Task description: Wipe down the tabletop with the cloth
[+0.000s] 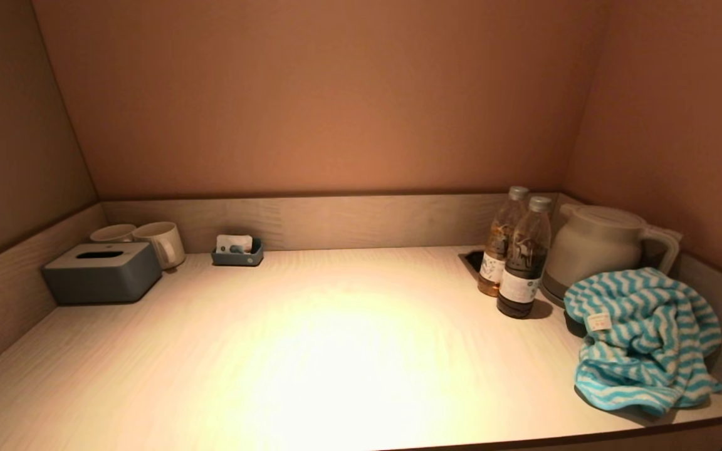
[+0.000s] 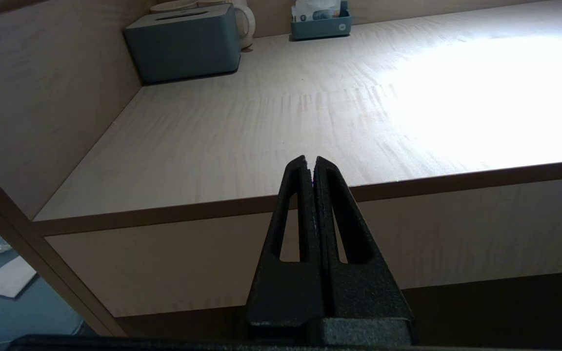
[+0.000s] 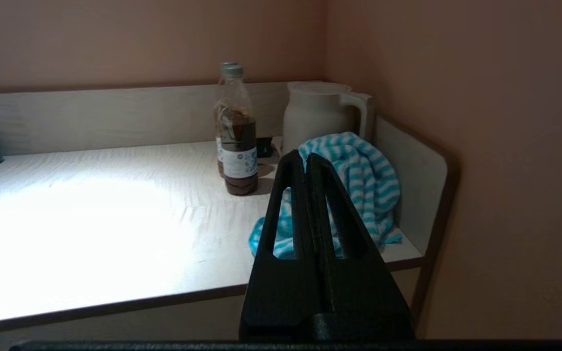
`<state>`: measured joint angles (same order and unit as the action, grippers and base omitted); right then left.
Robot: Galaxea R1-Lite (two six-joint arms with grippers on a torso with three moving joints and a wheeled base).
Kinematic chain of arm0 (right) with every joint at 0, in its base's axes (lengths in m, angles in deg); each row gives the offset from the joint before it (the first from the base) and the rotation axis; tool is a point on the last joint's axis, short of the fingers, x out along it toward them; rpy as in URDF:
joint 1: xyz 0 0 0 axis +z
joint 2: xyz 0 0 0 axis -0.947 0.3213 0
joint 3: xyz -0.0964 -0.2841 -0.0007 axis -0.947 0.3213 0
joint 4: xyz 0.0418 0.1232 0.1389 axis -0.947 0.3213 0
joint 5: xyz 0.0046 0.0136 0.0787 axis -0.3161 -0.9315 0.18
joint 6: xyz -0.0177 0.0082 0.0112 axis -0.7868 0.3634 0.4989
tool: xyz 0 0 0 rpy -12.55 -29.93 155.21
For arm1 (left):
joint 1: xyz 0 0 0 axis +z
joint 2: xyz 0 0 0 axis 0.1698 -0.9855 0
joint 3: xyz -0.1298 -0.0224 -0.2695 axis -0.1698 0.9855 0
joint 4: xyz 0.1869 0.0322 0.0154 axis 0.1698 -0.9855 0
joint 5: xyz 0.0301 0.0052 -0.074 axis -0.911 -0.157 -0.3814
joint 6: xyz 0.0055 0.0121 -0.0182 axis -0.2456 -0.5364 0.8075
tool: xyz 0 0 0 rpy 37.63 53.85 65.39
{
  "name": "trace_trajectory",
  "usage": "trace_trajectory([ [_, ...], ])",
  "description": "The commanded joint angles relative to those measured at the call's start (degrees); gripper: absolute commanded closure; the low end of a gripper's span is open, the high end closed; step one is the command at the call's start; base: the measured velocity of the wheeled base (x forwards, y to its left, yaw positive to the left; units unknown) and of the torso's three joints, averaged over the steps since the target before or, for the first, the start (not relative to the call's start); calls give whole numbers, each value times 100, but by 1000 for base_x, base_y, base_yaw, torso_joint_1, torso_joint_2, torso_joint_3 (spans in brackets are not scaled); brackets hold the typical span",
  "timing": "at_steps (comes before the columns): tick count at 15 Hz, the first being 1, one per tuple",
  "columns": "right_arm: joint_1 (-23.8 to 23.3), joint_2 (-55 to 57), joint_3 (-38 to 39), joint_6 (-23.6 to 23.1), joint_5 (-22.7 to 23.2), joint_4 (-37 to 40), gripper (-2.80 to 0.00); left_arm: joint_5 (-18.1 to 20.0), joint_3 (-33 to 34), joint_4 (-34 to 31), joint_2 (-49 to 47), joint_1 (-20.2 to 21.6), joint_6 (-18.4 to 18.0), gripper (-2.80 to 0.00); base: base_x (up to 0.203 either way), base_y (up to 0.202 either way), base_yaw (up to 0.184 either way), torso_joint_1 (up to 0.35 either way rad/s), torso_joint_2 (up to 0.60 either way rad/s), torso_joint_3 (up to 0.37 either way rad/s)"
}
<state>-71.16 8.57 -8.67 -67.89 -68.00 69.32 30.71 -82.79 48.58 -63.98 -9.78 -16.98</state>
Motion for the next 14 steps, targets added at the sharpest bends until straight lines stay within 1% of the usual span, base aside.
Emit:
trace_trajectory([
  [1, -1, -466, 253, -17, 370, 4, 0, 1, 1, 0, 2, 0, -3, 0, 0, 0, 0, 0, 0, 0],
  [3, -1, -799, 772, -21, 534, -73, 0, 1, 1, 0, 2, 0, -3, 0, 0, 0, 0, 0, 0, 0],
  [4, -1, -844, 876, -13, 574, -162, 0, 1, 1, 0, 2, 0, -3, 0, 0, 0, 0, 0, 0, 0],
  [5, -1, -844, 1027, -24, 544, -420, 0, 1, 1, 0, 2, 0, -3, 0, 0, 0, 0, 0, 0, 0],
  [6, -1, -844, 1374, -53, 516, -815, 0, 1, 1, 0, 2, 0, -3, 0, 0, 0, 0, 0, 0, 0],
  [7, -1, -844, 1745, -124, 485, -1449, 0, 1, 1, 0, 2, 0, -3, 0, 0, 0, 0, 0, 0, 0],
  [8, -1, -844, 2014, -215, 458, -1907, 0, 1, 1, 0, 2, 0, -3, 0, 0, 0, 0, 0, 0, 0],
  [9, -1, -844, 2214, -303, 418, -2227, 0, 1, 1, 0, 2, 0, -3, 0, 0, 0, 0, 0, 0, 0],
  [11, -1, -844, 2377, -355, 395, -2400, 0, 1, 1, 0, 2, 0, -3, 0, 0, 0, 0, 0, 0, 0],
  [14, -1, -844, 2624, -346, 434, -2435, 0, 1, 2, 8, 2, 0, -3, 0, 0, 0, 0, 0, 0, 0],
])
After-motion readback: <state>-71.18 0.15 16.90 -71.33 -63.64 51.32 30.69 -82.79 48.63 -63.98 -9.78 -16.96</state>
